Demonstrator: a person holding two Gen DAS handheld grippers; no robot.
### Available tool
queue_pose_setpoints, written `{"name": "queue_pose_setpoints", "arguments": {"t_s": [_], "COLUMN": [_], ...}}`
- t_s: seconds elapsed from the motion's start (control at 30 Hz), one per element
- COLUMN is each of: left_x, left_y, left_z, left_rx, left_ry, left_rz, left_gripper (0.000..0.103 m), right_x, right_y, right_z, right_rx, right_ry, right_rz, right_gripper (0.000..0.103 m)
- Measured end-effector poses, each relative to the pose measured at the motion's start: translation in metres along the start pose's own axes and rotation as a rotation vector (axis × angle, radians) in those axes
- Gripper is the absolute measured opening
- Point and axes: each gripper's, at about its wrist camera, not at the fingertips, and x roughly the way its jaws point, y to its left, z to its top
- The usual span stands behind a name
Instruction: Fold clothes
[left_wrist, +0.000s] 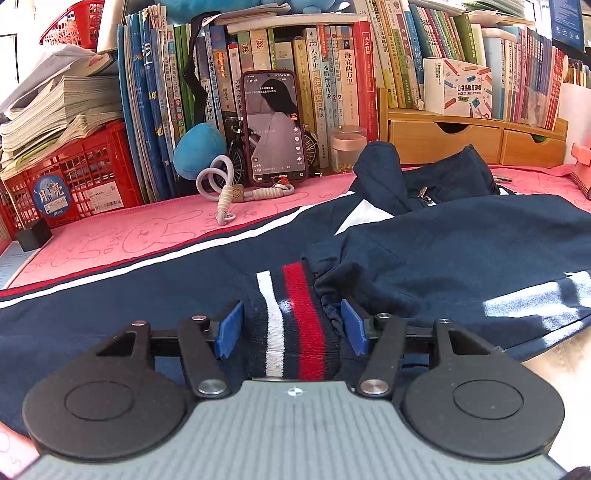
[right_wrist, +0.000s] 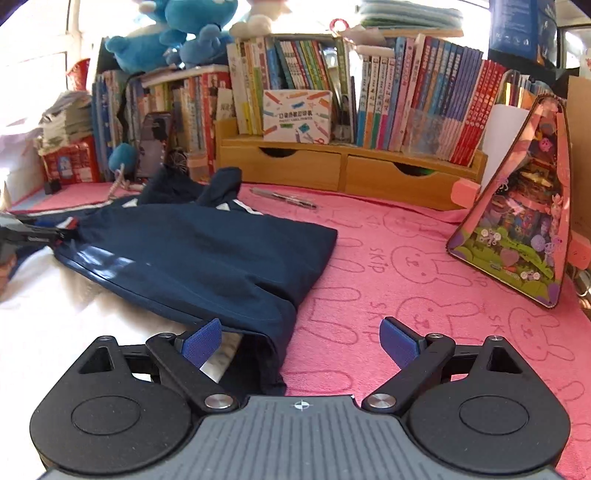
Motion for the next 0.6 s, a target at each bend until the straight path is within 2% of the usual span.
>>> {"name": "queue_pose_setpoints", "arguments": {"t_s": [0.07,0.1,0.13,0.2,0.23,0.33,0.4,0.53,0.6], "left_x": [0.002,0.002,0.003,0.003,0.004,0.005,0.005,0.005,0.005], "left_y": [-0.001,-0.001,0.000,0.002,0.004,0.010,0.012,0.008,0.008], "left_z": [0.001,0.001,0.001,0.001,0.001,0.000,0.001,0.002,0.002], "left_rx": [-0.009,-0.013,-0.018,-0.030,-0.039,-0.071,-0.083,-0.065,-0.066], "left_ry": [0.010,0.012,0.014,0.020,0.023,0.032,0.036,0.038,0.038], "left_rz": [-0.005,-0.007,-0.009,-0.014,-0.018,-0.038,-0.049,-0.051,-0.051], "left_gripper": [0.062,0.063,0.065,0.068,0.070,0.074,0.077,0.082,0.082], "right_x": [0.008,0.015,0.021,0.051,0.071,0.118,0.142,0.167,0.164], "right_y": [0.003,0.005,0.006,0.016,0.023,0.037,0.038,0.023,0.028], "right_z": [0.011,0.017,0.022,0.027,0.025,0.019,0.018,0.039,0.049], "right_rx": [0.063,0.094,0.126,0.128,0.113,0.064,0.031,0.134,0.155], "right_ry": [-0.017,-0.020,-0.023,0.049,0.095,0.178,0.180,0.185,0.172], "right_rz": [0.032,0.040,0.048,0.006,-0.033,-0.152,-0.210,-0.241,-0.237], "right_gripper": [0.093,0.082,0.059,0.040,0.036,0.035,0.033,0.033,0.035]}}
